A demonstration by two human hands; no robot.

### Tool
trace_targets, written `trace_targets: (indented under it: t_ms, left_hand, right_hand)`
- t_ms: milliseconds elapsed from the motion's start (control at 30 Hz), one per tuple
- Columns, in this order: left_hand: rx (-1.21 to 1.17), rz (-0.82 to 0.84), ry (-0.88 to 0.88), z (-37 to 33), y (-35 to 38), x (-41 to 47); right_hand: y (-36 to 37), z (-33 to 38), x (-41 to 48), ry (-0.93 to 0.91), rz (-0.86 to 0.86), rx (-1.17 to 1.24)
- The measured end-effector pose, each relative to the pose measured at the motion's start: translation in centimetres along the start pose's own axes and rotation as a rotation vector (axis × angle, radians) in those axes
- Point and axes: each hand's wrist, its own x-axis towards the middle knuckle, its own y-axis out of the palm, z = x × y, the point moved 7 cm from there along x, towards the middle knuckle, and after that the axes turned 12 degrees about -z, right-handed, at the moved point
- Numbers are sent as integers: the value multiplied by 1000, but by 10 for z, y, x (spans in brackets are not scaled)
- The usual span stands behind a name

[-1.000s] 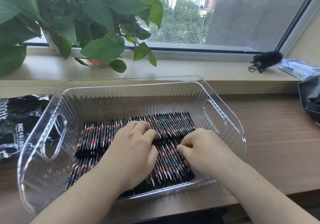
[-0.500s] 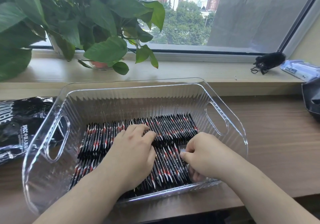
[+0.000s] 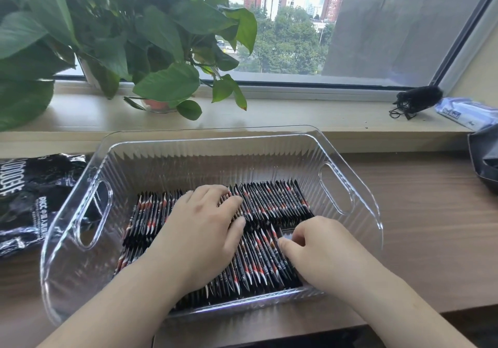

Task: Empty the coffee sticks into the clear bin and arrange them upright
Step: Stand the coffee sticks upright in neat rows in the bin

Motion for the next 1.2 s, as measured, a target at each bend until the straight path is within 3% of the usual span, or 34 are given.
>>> trace_targets:
  t_ms: [300, 567, 667, 800, 1200]
  left_hand:
    - [110, 39, -41, 5, -15, -16]
    - [155, -88, -60, 22, -23, -48]
    - [105, -126, -117, 30, -20, -54]
    - [-65, -178, -246, 44, -17, -56]
    - [-109, -275, -305, 55, -19, -49]
  right_hand:
    - [-7, 10, -1, -91, -137, -54]
    - [-21, 27, -7, -458, -421, 28]
    - [-15, 29, -4, -516, -353, -24]
    - [-4, 23, -1, -454, -229, -26]
    - [-6, 22, -4, -397, -267, 9]
